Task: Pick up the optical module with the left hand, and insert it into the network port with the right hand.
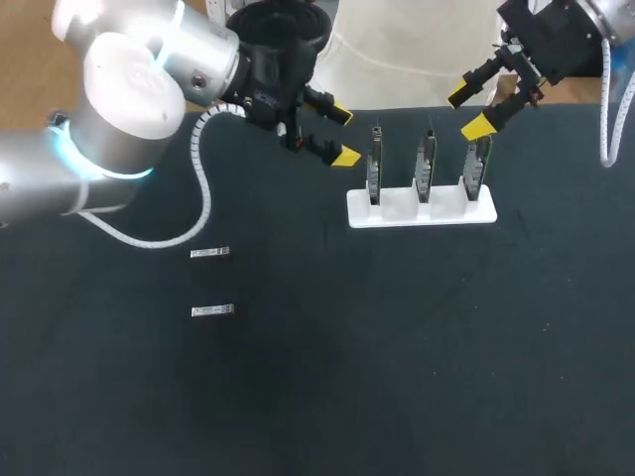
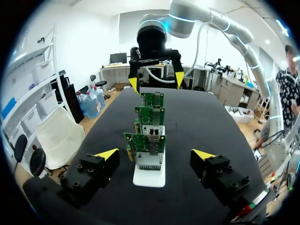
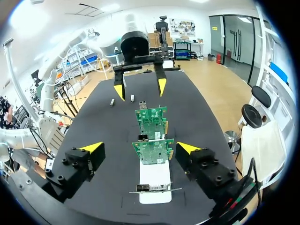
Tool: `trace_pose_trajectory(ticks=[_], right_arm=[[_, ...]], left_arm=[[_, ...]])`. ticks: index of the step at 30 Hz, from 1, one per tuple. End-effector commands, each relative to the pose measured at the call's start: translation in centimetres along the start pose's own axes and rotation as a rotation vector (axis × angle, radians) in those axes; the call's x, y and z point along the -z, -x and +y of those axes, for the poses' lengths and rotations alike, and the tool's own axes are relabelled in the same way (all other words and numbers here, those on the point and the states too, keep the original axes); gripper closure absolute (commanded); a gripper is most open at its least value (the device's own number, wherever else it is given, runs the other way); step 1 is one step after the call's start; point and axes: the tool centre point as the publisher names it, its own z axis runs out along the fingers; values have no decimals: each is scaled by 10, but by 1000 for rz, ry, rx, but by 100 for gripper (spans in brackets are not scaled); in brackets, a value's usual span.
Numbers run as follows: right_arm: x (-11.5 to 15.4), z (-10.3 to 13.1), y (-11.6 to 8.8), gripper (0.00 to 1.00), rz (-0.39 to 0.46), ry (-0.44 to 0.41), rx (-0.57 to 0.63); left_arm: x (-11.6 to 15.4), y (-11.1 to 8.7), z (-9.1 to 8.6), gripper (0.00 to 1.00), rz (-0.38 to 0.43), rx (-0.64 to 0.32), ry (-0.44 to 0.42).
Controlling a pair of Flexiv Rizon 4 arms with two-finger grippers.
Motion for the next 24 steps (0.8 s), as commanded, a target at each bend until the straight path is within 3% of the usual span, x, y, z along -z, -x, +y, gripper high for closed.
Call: trace_pose_trajectory(ticks=[1, 9, 19, 24], right_arm=[[0, 1, 0, 0, -1, -3, 1], [0, 1, 0, 0, -1, -3, 1], [0, 1, 0, 0, -1, -3, 1], [0, 1, 0, 0, -1, -3, 1]], left_arm=[[28, -3, -24, 0, 46, -30, 31], [69, -30, -46, 0, 218, -51, 52], [106, -96, -65, 0, 379, 122, 139], [115, -122, -71, 0, 456, 153, 169]])
